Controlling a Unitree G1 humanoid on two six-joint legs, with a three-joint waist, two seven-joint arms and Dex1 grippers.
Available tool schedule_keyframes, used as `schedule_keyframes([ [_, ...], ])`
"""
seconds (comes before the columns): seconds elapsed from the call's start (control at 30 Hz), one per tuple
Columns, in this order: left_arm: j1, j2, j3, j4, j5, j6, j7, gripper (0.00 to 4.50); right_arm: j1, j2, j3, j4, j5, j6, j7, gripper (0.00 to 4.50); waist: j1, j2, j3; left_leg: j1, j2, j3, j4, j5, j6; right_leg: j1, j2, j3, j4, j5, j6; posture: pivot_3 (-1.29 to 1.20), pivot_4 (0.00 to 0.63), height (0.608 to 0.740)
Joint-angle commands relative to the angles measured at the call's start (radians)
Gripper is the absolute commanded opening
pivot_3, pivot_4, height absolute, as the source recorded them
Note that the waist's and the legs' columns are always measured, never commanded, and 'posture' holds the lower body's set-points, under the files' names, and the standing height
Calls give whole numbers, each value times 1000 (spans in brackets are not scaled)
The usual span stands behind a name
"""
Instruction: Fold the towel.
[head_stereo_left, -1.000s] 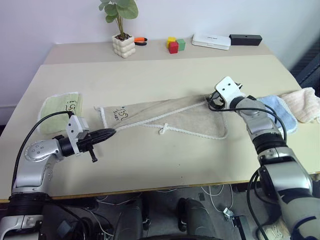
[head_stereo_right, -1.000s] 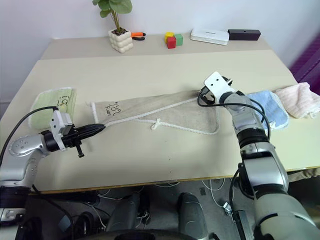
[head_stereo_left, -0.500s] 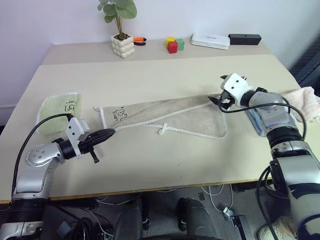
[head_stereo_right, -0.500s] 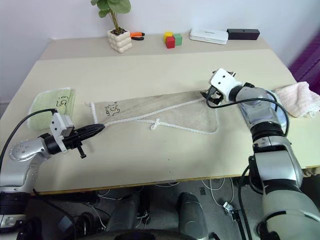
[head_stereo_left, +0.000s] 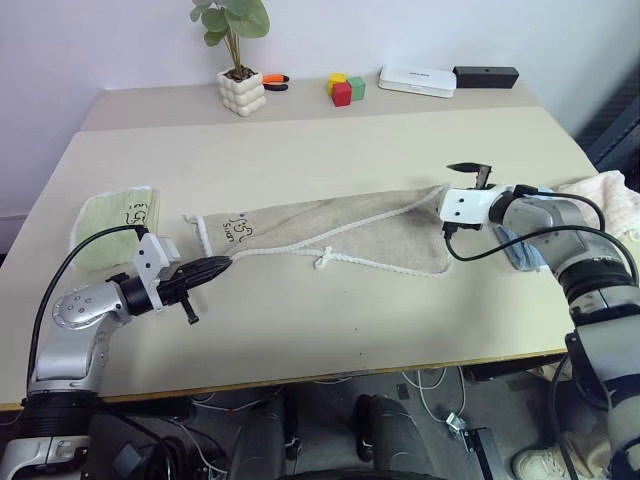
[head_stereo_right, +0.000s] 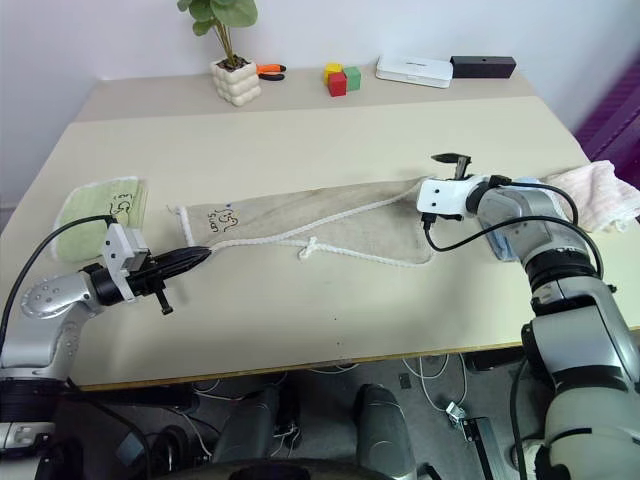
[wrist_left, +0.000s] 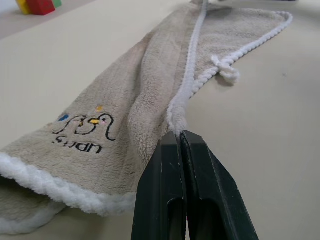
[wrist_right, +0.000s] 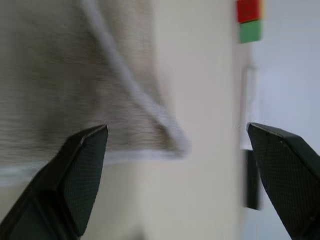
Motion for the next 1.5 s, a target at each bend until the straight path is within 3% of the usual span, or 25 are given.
schedule_keyframes([
  [0.03, 8, 1, 5, -33, -3, -13, -1, 17, -65, -6, 52, 50, -95, -1, -131, 4500, -2, 0, 0, 0, 0, 0, 0, 0, 0, 0, 0, 0, 0, 0, 0, 0, 150, 740],
  [0.27, 44, -1, 16, -69, -10, -7, 15, 17, -137, 20, 159, 149, -220, 10, -298, 4500, -16, 0, 0, 0, 0, 0, -1, 0, 0, 0, 0, 0, 0, 0, 0, 0, 150, 740],
  [0.73, 144, 1, 51, -145, -32, 1, 34, 17, -180, 106, 189, 214, -226, -5, -309, 4500, -21, 0, 0, 3, 0, 4, -7, 2, -3, -1, 0, 3, -1, 1, 3, 0, 150, 740],
  [0.83, 171, 9, 72, -145, -41, -2, 37, 0, -185, 117, 180, 225, -208, -3, -276, 3589, -23, 0, 0, 3, 0, 4, -8, 2, -3, -2, 0, 3, -1, 1, 2, 0, 150, 740],
  [1.07, 201, 12, 94, -149, -44, -7, 34, 0, -190, 118, 188, 231, -218, 7, -282, 51, -21, 0, 0, 3, 0, 5, -8, 2, -3, -2, 1, 4, -1, 1, 2, 0, 150, 740],
  [1.4, 191, 11, 87, -133, -32, -19, 34, 0, -152, 76, 148, 200, -151, -65, -180, 51, -20, 0, 0, 3, 0, 5, -9, 2, -3, -2, 1, 4, -1, 1, 2, 0, 150, 740],
  [1.5, 158, 12, 84, -102, -1, -41, 58, 0, -90, 21, 80, 123, -2, -162, 37, 51, -16, 0, 0, 3, 0, 5, -9, 2, -3, -2, 1, 4, -1, 1, 2, 0, 150, 740],
])
